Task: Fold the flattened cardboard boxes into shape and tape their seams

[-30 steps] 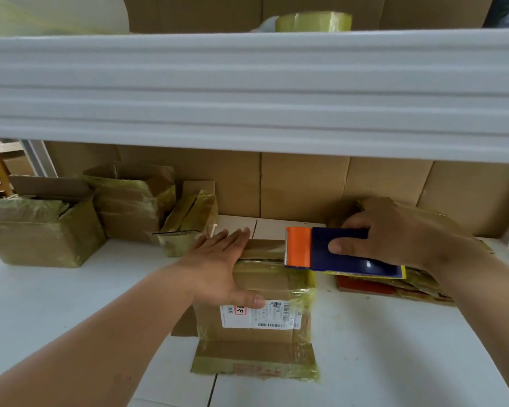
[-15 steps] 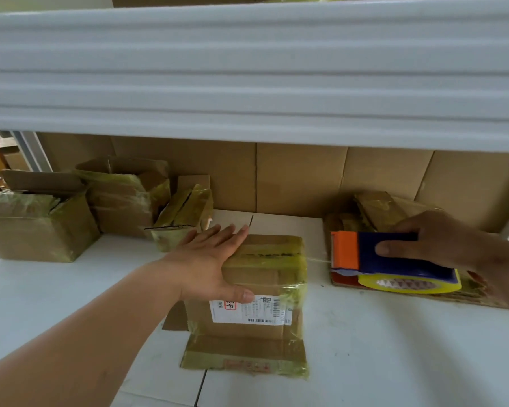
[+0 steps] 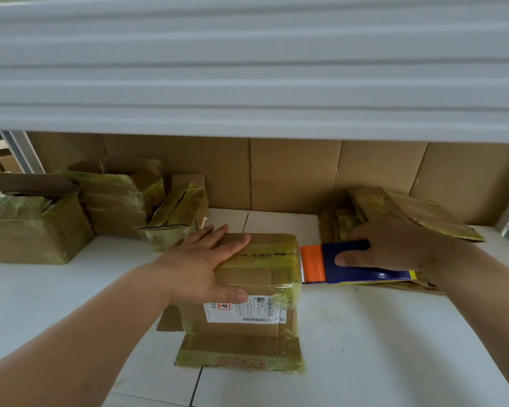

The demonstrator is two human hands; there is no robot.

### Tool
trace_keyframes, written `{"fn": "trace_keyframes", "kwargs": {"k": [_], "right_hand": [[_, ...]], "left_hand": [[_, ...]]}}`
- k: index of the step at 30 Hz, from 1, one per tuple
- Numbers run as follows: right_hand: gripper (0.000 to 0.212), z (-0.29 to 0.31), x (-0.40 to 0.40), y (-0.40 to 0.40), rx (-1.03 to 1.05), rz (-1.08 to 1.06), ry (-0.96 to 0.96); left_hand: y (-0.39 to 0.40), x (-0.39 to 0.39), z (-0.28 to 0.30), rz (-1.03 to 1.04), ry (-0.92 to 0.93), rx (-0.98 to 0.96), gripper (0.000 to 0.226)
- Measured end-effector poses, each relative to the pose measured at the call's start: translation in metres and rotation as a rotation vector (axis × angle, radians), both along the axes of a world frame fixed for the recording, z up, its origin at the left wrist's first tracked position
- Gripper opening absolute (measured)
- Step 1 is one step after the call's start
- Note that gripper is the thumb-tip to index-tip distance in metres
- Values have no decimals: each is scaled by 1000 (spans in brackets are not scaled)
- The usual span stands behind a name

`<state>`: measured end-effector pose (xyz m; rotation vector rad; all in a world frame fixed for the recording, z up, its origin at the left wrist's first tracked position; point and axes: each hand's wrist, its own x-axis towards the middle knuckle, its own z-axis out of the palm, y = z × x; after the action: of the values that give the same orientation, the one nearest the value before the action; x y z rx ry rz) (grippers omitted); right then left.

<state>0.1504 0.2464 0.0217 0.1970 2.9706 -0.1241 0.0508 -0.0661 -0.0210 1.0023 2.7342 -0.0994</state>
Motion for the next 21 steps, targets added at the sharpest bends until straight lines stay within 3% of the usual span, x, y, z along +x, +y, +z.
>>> {"fn": "trace_keyframes", "kwargs": {"k": [5, 10, 21], "right_hand": [[40, 4, -5, -7, 143, 62, 29], [41, 1, -10, -12, 126, 48, 12], [54, -16, -24, -5, -186, -170, -62]], "left_hand": [[0, 2, -2, -4, 32, 1, 91], [1, 2, -3, -9, 52, -5, 91], [1, 2, -5, 1, 49, 6, 93]]}}
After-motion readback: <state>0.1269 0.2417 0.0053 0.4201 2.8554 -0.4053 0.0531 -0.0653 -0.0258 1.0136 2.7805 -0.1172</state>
